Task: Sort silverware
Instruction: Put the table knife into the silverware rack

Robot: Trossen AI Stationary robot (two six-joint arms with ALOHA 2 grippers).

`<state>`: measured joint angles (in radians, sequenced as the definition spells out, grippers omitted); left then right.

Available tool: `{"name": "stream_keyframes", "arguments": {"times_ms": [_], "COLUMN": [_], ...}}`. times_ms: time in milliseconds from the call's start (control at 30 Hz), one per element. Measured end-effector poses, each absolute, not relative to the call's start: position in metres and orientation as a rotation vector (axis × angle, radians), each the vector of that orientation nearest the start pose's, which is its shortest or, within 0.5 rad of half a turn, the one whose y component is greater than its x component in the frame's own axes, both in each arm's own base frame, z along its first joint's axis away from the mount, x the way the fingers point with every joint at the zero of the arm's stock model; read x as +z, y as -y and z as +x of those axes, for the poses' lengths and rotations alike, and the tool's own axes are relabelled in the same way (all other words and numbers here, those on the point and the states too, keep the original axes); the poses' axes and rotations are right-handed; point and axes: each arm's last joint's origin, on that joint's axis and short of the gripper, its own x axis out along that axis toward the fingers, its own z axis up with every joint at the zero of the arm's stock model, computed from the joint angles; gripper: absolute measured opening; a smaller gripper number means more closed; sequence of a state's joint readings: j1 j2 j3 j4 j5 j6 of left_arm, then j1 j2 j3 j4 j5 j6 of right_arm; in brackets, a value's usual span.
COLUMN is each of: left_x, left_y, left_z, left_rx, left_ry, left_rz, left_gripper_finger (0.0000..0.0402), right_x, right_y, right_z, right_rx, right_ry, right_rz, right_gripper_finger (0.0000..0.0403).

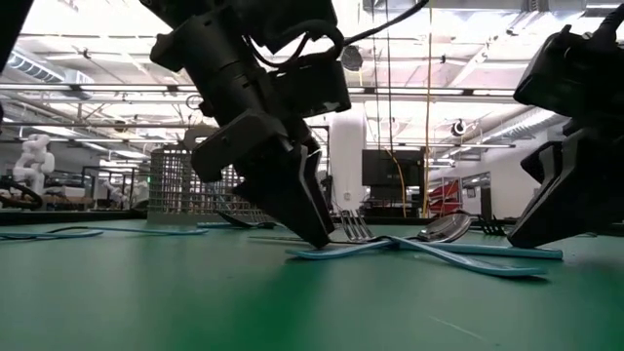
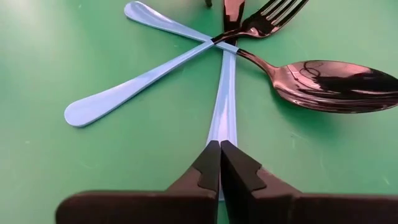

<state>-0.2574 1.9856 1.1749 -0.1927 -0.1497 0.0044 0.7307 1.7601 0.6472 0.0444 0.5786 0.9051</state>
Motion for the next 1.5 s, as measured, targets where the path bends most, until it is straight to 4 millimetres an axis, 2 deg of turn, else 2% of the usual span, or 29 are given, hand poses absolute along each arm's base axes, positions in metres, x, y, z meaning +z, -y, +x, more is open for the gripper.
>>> {"name": "stream_keyframes", "arguments": {"times_ms": [367,467,633,800,900,1000,1133,1333,1500], "left_x": [0.124,0.134,0.163,0.143,0.146,0.141,0.151,0.151,0.152], "left_y": [0.085,0.083,0.07,0.059,0.06,0.06,0.063,0.063,0.063], "left_z": [0.364,0.359,0.343,0.319,0.322,0.321,0.329,0.33,0.331], "left_rx": [-0.098,-0.098,-0.048,-0.02,-0.04,-0.046,-0.06,-0.068,-0.069], "left_ry": [-1.171,-1.167,-1.074,-1.048,-0.902,-0.903,-0.789,-0.773,-0.767], "left_rz": [0.179,0.173,0.164,0.055,0.01,0.009,-0.003,0.014,0.013], "left_gripper_finger": [0.0219,0.0216,0.0188,0.015,0.0132,0.0122,0.0121,0.0121,0.0121], "right_x": [0.09,0.09,0.09,0.09,0.09,0.09,0.096,0.119,0.121], "right_y": [-0.173,-0.173,-0.173,-0.173,-0.173,-0.173,-0.174,-0.178,-0.182], "right_z": [0.216,0.215,0.215,0.215,0.215,0.215,0.215,0.206,0.201], "right_rx": [-0.235,-0.232,-0.226,-0.221,-0.221,-0.221,-0.208,-0.162,-0.177], "right_ry": [-0.811,-0.812,-0.813,-0.813,-0.812,-0.81,-0.769,-0.73,-0.702], "right_rz": [0.199,0.194,0.184,0.171,0.169,0.168,0.142,0.163,0.165], "right_gripper_finger": [0.0001,0.0001,0.0001,0.0001,0.0001,0.0001,0.0,0.0,0.0]}}
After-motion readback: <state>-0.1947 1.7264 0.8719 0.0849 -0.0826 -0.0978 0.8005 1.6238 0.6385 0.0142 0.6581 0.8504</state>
